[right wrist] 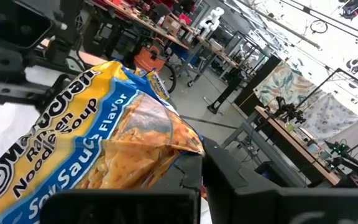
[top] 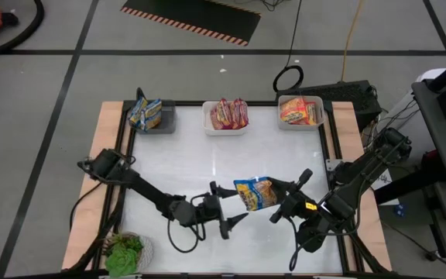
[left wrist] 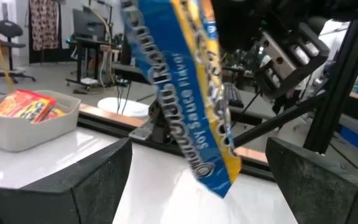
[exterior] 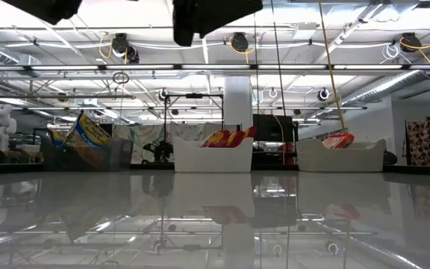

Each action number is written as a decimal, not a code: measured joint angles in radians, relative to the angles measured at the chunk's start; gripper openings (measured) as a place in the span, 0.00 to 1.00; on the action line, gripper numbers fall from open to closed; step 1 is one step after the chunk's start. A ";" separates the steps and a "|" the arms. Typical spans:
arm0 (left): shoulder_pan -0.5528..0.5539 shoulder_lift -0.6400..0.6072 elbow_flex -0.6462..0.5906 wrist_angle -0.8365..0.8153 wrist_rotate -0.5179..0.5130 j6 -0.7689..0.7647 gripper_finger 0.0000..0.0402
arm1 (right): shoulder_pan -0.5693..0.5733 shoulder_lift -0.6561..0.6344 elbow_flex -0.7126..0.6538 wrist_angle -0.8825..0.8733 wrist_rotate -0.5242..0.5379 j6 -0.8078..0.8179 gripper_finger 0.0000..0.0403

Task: Sort Maruchan noodles
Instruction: Put the blue noodle pack into the black bin

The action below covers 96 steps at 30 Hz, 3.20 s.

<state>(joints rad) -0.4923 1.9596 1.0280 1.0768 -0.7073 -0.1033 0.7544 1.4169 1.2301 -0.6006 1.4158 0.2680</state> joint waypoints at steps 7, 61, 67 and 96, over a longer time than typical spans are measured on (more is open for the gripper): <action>0.004 0.035 0.042 0.053 0.036 0.032 0.93 | 0.000 -0.004 0.000 0.000 0.000 -0.004 0.00; 0.163 0.051 0.043 0.155 0.416 -0.128 0.41 | -0.003 -0.004 0.000 0.062 0.004 -0.079 0.00; 0.163 0.051 0.043 0.155 0.387 -0.143 0.28 | -0.002 -0.004 0.000 0.060 0.027 -0.079 0.00; 0.180 -0.192 0.043 -0.150 0.358 -0.117 0.30 | 0.052 -0.083 -0.048 -0.025 0.133 -0.048 0.46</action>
<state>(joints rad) -0.3127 1.7679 1.0709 0.9273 -0.3490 -0.2198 0.8066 1.3338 1.1816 -0.6254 1.5485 0.2196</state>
